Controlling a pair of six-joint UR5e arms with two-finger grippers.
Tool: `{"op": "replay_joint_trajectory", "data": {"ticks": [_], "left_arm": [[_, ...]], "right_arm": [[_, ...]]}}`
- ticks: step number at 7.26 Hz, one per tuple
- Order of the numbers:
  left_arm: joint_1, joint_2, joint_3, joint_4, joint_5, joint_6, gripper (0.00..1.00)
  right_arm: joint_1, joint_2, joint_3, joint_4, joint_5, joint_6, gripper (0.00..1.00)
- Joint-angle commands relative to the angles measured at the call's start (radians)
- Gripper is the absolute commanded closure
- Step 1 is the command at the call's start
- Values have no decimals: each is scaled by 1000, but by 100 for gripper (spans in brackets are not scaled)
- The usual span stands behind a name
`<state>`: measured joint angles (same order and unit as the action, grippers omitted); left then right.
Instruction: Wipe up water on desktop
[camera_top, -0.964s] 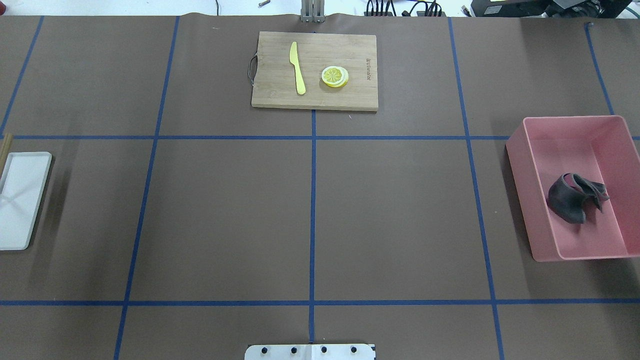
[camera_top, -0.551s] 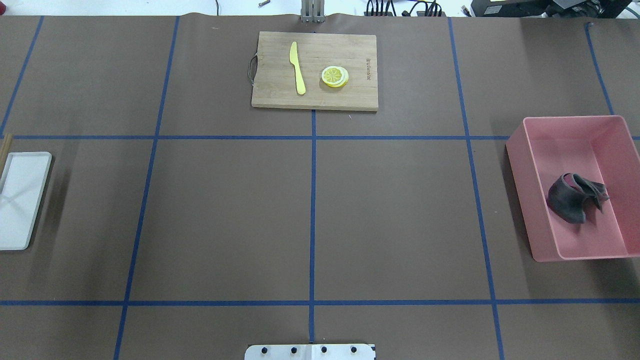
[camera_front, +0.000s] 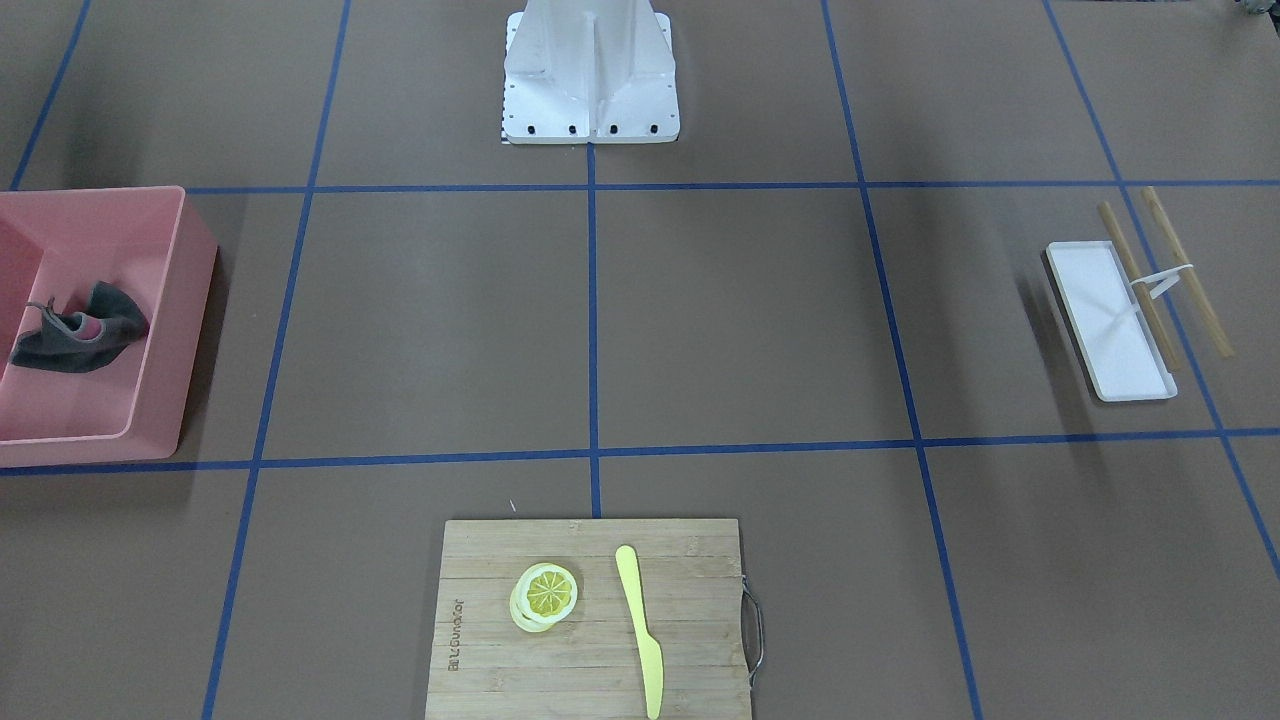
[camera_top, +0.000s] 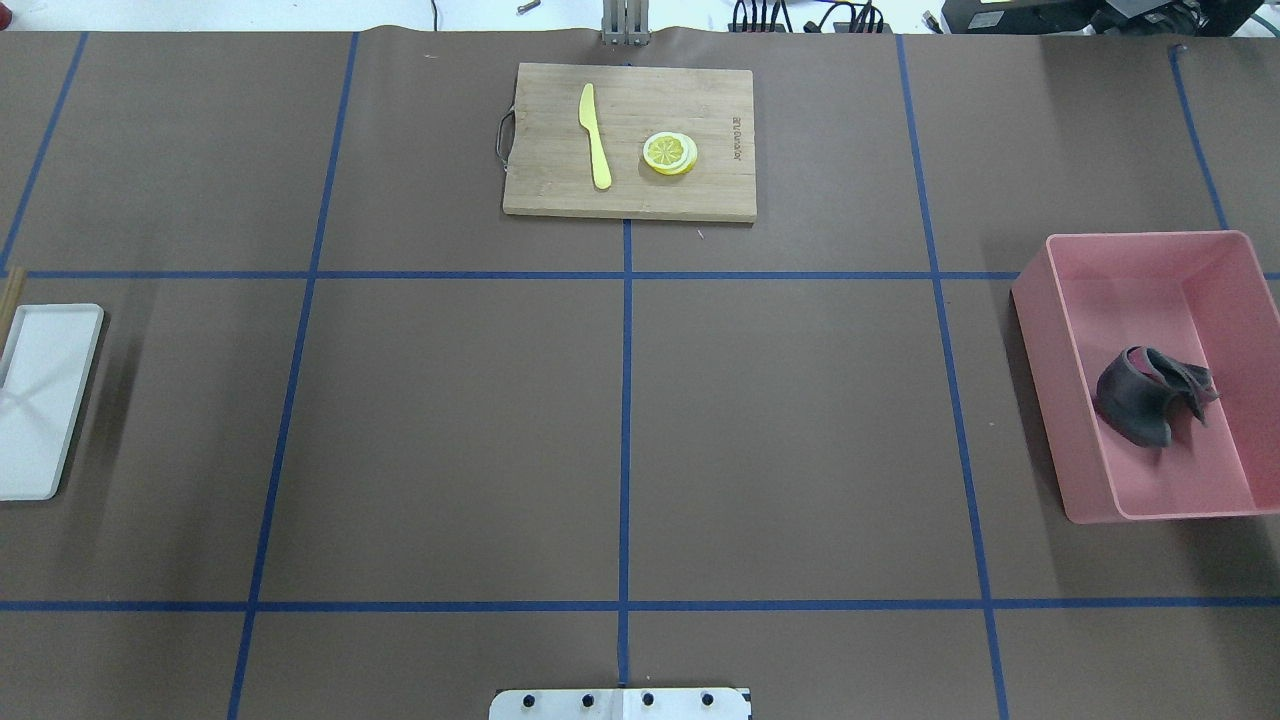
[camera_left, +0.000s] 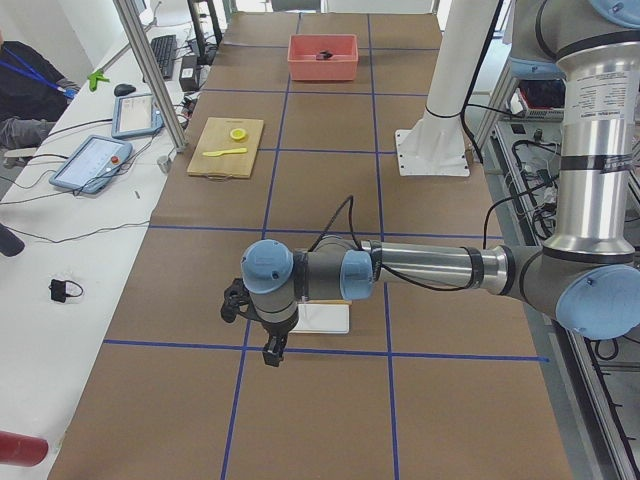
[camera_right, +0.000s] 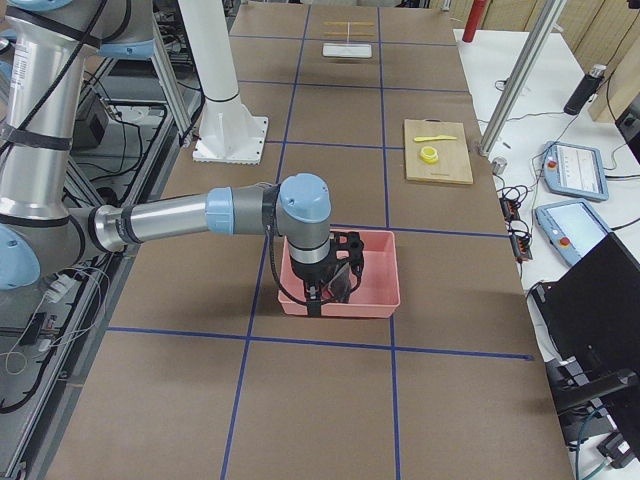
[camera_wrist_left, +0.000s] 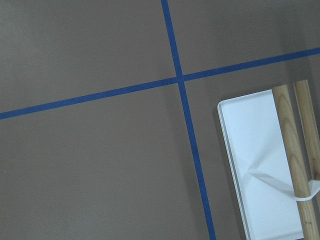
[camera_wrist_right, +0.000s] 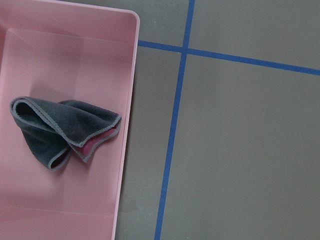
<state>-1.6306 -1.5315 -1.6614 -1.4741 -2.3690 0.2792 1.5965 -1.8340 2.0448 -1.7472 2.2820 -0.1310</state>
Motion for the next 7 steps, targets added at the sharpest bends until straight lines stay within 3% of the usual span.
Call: {"op": "replay_joint_trajectory", "data": {"ticks": [1,7], "left_arm": [[0,1,2,0,1,0,1],[0,7,8,0,1,0,1]], "right_arm": [[3,-4,0,0,1,2,0],[13,-4,11,0,2,4,0]]}}
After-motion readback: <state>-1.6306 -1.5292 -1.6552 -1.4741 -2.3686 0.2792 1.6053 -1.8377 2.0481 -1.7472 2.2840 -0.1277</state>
